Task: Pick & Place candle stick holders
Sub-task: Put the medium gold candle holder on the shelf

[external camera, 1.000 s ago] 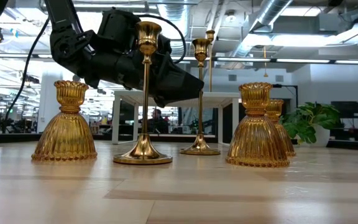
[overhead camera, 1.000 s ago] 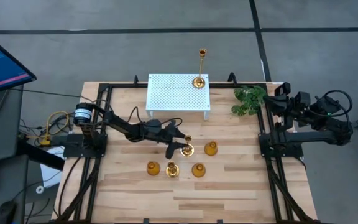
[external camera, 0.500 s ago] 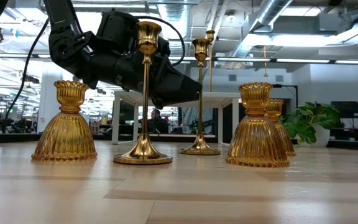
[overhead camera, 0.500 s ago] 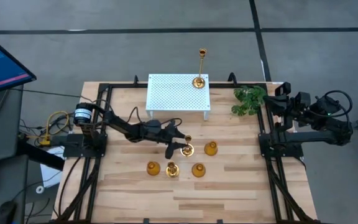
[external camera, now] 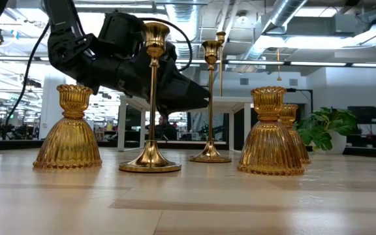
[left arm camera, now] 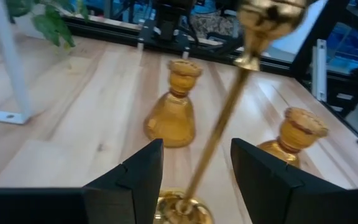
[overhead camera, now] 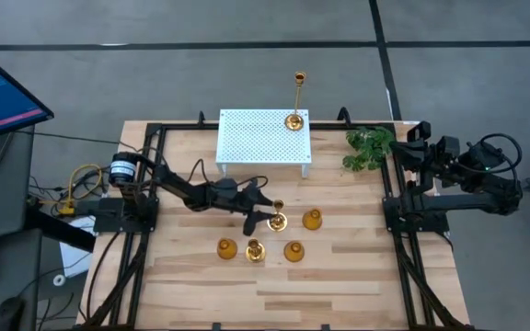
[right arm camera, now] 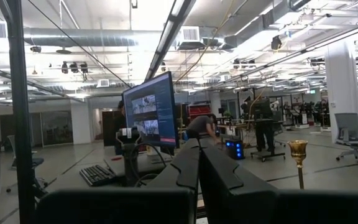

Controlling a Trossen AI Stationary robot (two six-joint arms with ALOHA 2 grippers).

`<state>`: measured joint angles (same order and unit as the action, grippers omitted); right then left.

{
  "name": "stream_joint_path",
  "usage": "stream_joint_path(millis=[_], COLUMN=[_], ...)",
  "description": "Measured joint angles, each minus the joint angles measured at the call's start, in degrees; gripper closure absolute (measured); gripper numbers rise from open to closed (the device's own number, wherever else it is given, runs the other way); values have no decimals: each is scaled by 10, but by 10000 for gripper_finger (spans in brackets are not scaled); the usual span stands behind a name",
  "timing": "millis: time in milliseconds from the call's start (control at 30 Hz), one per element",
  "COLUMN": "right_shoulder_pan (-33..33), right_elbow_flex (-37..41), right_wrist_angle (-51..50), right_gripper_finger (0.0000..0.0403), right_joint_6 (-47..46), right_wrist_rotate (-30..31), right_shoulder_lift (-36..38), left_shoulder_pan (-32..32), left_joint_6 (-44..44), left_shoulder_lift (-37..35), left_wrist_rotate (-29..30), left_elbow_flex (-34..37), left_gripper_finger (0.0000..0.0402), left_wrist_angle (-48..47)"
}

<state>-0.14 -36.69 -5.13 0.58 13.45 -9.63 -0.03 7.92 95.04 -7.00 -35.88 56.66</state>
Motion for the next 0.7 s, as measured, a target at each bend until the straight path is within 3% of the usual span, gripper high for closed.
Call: stream_joint_path(millis=[700], right_shoulder_pan=[0], right_elbow_flex=[0], right_wrist_angle=[13], right_gripper_finger=[403], right_joint_6=[-2], right_wrist_rotate=[1], right_shoulder_lift=[0], left_shoulder_pan=[-12], left_joint_6=[5], left_shoulder_lift=[0], left_wrist_rotate=[-7], left_elbow_flex=[0], left_gripper_finger=[213], left_wrist_angle=[8])
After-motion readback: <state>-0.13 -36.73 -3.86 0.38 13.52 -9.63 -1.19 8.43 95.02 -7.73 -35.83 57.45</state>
